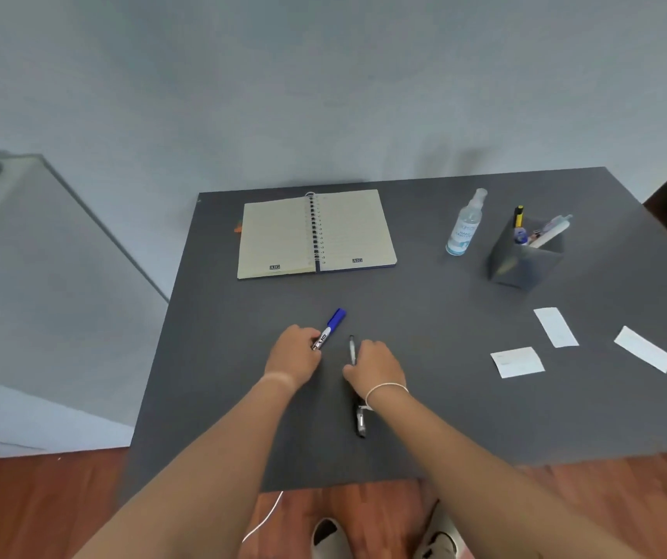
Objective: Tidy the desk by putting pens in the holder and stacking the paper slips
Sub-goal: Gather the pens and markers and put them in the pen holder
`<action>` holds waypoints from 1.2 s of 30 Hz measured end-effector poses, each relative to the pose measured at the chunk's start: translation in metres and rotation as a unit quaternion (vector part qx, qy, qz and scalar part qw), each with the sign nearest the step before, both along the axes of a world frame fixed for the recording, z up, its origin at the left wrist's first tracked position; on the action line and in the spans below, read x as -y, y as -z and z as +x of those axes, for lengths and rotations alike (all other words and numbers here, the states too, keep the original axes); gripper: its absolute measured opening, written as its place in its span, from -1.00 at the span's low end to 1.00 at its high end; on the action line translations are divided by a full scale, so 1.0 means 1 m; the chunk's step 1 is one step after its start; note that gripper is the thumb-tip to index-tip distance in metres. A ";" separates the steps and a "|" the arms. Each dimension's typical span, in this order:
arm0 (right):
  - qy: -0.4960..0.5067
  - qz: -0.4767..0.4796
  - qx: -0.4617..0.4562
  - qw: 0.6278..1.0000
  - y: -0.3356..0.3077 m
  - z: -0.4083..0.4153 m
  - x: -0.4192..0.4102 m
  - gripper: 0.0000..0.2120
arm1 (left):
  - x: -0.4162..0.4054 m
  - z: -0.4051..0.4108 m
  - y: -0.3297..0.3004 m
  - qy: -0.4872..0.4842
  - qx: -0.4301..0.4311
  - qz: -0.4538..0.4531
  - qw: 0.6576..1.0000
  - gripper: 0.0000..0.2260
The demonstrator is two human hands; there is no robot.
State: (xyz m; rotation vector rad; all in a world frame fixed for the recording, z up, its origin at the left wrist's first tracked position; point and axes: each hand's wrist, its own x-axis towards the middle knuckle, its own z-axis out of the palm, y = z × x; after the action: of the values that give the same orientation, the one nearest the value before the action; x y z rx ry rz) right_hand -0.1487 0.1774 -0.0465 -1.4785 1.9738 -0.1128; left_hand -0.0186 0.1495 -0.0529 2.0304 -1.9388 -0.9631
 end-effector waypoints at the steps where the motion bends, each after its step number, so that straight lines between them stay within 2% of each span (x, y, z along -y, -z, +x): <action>1: 0.002 0.004 -0.004 1.000 -0.001 -0.001 0.001 -0.69 | 0.001 -0.002 0.000 0.001 0.005 0.001 1.000 -0.80; 4: 0.018 0.010 0.005 1.000 -0.005 -0.014 0.005 -0.71 | 0.006 -0.007 -0.003 -0.005 0.003 0.009 1.000 -0.80; 7: 0.070 -0.003 0.055 0.996 -0.015 -0.040 0.012 -0.80 | 0.013 -0.019 -0.015 -0.028 -0.033 -0.002 0.999 -0.80; 10: 0.124 -0.059 0.098 0.986 -0.033 -0.072 0.025 -0.91 | 0.022 -0.041 -0.037 -0.065 -0.090 -0.014 0.994 -0.84; 13: 0.162 -0.130 0.140 0.968 -0.059 -0.106 0.041 -0.91 | 0.037 -0.075 -0.062 -0.076 -0.145 -0.042 0.986 -0.89; 18: 0.192 -0.236 0.183 0.935 -0.107 -0.168 0.066 -0.91 | 0.059 -0.144 -0.102 -0.050 -0.198 -0.107 0.973 -0.91; 24: 0.220 -0.332 0.233 0.887 -0.151 -0.242 0.088 -0.94 | 0.078 -0.225 -0.129 -0.021 -0.229 -0.144 0.962 -0.94; 28: 0.237 -0.357 0.230 0.874 -0.153 -0.285 0.097 -0.94 | 0.088 -0.269 -0.129 -0.017 -0.253 -0.154 0.955 -0.94; 36: 0.220 -0.339 0.243 0.882 -0.125 -0.327 0.102 -0.93 | 0.098 -0.316 -0.120 -0.018 -0.236 -0.140 0.961 -0.85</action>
State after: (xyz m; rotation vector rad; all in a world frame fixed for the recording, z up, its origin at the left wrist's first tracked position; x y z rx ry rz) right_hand -0.4753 0.0749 0.0790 -1.1675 1.8701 -1.3553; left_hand -0.3347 0.0519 0.0670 1.5062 -1.6618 -0.9869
